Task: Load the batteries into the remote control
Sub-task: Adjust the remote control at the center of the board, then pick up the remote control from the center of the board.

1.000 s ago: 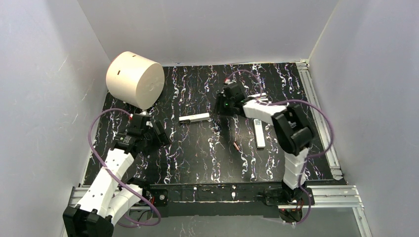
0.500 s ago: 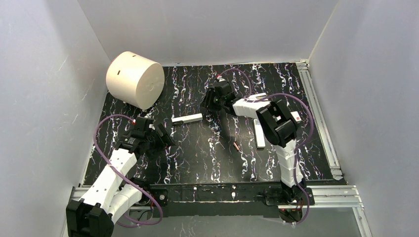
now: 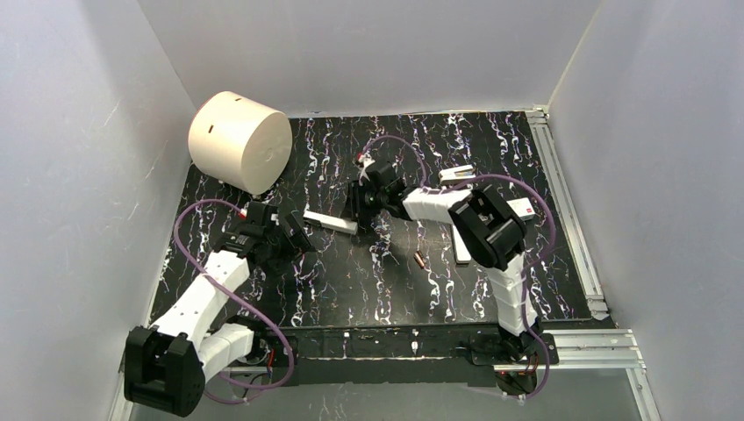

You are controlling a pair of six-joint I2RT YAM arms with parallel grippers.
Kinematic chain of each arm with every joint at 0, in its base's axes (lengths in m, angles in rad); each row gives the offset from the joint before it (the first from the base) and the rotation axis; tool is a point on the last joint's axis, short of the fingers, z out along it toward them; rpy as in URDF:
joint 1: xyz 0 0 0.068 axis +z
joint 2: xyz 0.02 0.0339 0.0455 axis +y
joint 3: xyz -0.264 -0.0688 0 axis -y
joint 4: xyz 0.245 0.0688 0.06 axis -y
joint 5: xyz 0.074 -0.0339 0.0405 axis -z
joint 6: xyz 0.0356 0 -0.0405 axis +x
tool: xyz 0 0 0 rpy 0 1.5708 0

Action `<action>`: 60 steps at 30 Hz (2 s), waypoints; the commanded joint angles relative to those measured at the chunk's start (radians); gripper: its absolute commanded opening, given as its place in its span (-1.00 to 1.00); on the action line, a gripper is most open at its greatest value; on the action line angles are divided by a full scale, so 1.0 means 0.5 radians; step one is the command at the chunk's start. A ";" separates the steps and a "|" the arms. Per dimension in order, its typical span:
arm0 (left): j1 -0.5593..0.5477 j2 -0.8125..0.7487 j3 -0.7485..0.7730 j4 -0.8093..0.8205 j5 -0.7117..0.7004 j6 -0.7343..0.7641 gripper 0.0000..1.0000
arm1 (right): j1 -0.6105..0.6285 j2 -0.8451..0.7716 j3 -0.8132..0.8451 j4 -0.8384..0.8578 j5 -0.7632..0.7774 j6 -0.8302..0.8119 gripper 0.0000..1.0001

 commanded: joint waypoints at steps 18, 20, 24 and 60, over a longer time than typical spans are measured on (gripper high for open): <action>0.012 -0.283 0.044 -0.290 -0.738 -0.148 0.72 | 0.614 -0.623 -0.209 -0.608 1.017 0.041 0.43; 0.012 -0.389 0.052 -0.328 -0.811 -0.145 0.72 | 0.668 -0.576 -0.134 -0.642 1.008 0.014 0.43; 0.012 -0.478 0.109 -0.410 -0.878 -0.117 0.78 | 0.754 -0.387 0.042 -0.749 1.016 -0.030 0.43; 0.028 -0.308 0.594 -0.164 0.601 0.524 0.94 | 0.916 -1.351 -0.760 -0.061 1.076 -0.762 -0.59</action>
